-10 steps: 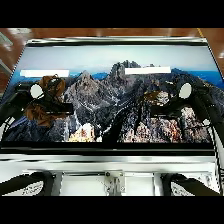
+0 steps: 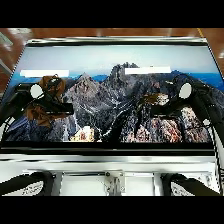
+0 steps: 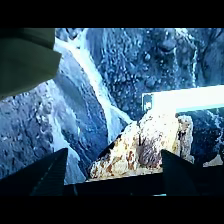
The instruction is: Fold the shirts.
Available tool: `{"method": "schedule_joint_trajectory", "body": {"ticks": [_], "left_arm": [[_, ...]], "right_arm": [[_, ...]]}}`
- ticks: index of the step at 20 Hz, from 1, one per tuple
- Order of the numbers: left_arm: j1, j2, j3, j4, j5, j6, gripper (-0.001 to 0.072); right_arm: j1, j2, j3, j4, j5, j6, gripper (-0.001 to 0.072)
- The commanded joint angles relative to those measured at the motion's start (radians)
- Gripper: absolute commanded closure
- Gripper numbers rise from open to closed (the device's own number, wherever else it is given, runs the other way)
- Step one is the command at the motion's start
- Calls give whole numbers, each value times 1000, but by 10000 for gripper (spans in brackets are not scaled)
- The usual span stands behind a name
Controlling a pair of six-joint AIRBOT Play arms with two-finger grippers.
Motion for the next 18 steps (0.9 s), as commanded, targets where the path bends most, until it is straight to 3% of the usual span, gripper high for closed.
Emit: {"method": "schedule_joint_trajectory", "body": {"ticks": [1,13,18], "left_arm": [[1,-1,0,0,0,0,20],[15,-13,8,42,141,22,14],[309,-39,236,112,172,-44,2]], "right_arm": [[0,1,0,0,-1,0,29],[0,1,0,16,-86,27,29],[0,0,-1,28,-129,34,29]]}}
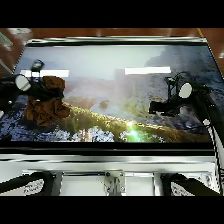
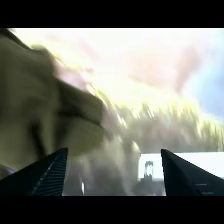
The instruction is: Fold the shirts.
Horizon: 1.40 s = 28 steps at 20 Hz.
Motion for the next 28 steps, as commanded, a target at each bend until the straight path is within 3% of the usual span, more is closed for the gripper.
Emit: {"method": "schedule_joint_trajectory", "body": {"ticks": [1,3,5,12,13,14,15,20,24,28], "left_arm": [[218,-39,128,39,-4,-39,1],[322,-97,135,-21,-69,-37,-1],[369,-185,135,-135,-105,21,-2],[289,-432,136,-184,-93,50,3],[280,-441,136,-183,-92,50,60],[277,-438,137,-187,-93,51,519],[274,-426,145,-204,-97,82,662],[172,-196,196,-370,-87,242,666],[-86,72,196,-369,-86,229,667],[-407,88,193,-369,-84,143,666]], "right_arm": [[0,0,-1,18,-37,6,29],[0,-2,-1,35,-45,6,29],[0,-3,-1,36,-54,12,29],[0,-3,-1,41,-53,44,29],[0,-3,-1,41,-53,44,29],[0,-3,-1,41,-50,44,29],[0,-3,-1,41,-46,43,29],[0,-2,11,-26,-21,-54,29],[0,37,114,-48,83,-80,29],[0,160,203,-45,187,-80,29]]}}
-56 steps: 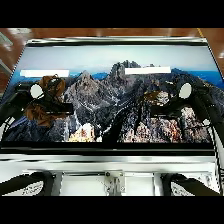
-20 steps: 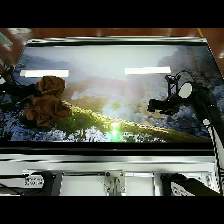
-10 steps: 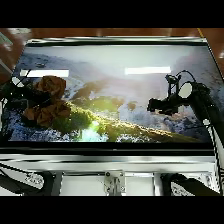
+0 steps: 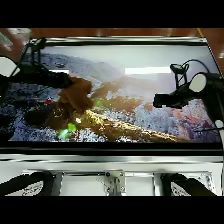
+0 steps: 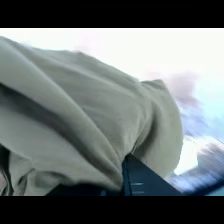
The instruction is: Fold the shirts.
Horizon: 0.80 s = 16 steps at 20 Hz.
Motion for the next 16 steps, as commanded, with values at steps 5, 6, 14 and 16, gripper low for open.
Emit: {"method": "schedule_joint_trajectory", "body": {"ticks": [5,6,14,16], "left_arm": [[-571,-205,-39,-8,113,-98,666],[-618,-267,-36,-9,148,-97,609],[-254,-320,156,6,-192,-37,4],[-101,-268,80,3,-260,-13,4]], "right_arm": [[0,201,58,-47,299,-12,29],[0,206,58,-70,330,-13,29],[-82,205,-123,-239,228,-26,29],[-198,205,-237,-131,215,-77,29]]}}
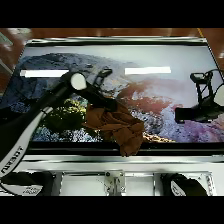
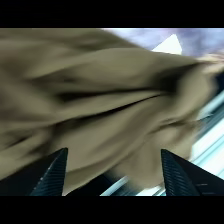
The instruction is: Fold the shirts.
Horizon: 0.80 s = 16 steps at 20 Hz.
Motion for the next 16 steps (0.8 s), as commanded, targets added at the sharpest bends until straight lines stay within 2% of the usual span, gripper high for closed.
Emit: {"method": "schedule_joint_trajectory", "body": {"ticks": [1,4,7,10,16], "left_arm": [[248,68,-100,-11,-163,53,3],[383,110,-349,-159,-153,80,2],[401,105,-562,-287,-29,123,1],[399,104,-669,-344,85,162,1],[396,60,-671,-404,228,165,2]], "right_arm": [[-171,2,-181,140,-34,-74,29],[-354,2,-345,386,-106,-148,28],[-428,2,-479,587,-204,-176,28],[-420,2,-554,624,-241,-182,28],[-420,2,-570,660,-254,-186,28]]}}
